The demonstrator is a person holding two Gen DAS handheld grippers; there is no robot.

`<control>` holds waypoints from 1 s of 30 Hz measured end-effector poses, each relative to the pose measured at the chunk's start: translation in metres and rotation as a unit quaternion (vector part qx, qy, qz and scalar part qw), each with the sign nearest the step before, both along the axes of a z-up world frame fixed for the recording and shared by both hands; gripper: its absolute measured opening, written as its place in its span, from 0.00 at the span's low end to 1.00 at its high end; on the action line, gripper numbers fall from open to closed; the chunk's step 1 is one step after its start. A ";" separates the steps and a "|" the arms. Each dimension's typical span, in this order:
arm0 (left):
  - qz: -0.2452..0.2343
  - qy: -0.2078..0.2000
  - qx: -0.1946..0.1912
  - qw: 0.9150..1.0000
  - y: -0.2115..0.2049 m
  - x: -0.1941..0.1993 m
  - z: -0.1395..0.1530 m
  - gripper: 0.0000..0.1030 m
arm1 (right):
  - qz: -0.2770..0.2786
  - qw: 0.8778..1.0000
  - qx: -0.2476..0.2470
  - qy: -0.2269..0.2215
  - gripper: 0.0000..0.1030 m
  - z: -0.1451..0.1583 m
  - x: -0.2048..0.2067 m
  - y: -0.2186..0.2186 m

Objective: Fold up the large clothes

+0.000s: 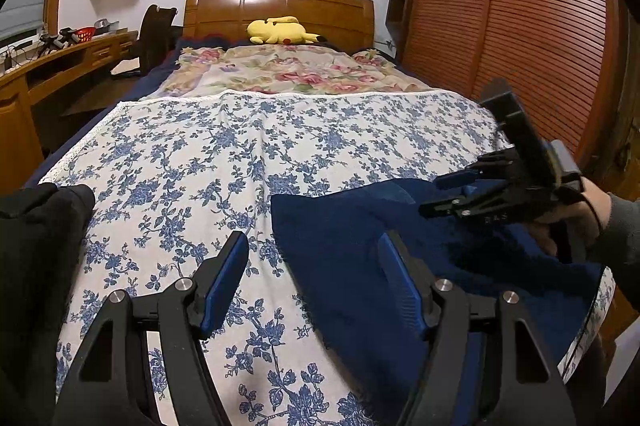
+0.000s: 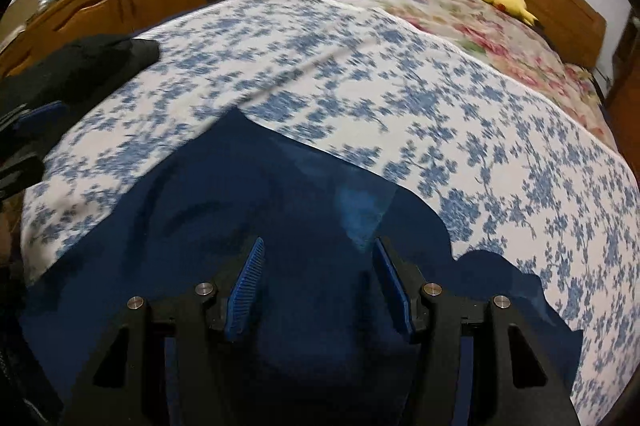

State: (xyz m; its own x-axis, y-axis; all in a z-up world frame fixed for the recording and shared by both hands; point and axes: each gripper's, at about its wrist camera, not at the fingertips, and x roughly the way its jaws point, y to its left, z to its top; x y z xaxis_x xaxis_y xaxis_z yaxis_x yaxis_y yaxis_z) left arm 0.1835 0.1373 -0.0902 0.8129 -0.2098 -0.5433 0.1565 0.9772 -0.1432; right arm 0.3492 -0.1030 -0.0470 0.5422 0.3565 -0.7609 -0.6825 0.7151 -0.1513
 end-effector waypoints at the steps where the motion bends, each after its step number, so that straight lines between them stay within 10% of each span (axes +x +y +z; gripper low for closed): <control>1: 0.000 0.001 0.000 1.000 0.000 0.000 -0.001 0.67 | -0.007 1.000 -0.002 0.006 0.57 -0.005 0.005 0.000; 9: -0.005 0.003 0.000 1.000 -0.001 0.001 -0.002 0.67 | -0.032 0.998 -0.021 0.053 0.55 -0.038 0.029 0.004; 16: -0.007 0.003 -0.001 1.000 -0.002 0.001 -0.002 0.67 | -0.026 0.998 -0.046 0.036 0.06 -0.031 0.025 0.001; 30: -0.008 0.002 -0.001 1.000 -0.002 0.000 -0.002 0.67 | -0.013 0.996 -0.012 -0.084 0.03 0.007 0.005 0.031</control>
State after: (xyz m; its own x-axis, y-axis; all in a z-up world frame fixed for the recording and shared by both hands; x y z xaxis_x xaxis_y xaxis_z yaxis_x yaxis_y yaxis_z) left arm 0.1831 0.1349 -0.0920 0.8069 -0.2243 -0.5464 0.1721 0.9742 -0.1458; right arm 0.3539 -0.0723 -0.0395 0.6719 0.3233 -0.6664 -0.6273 0.7267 -0.2800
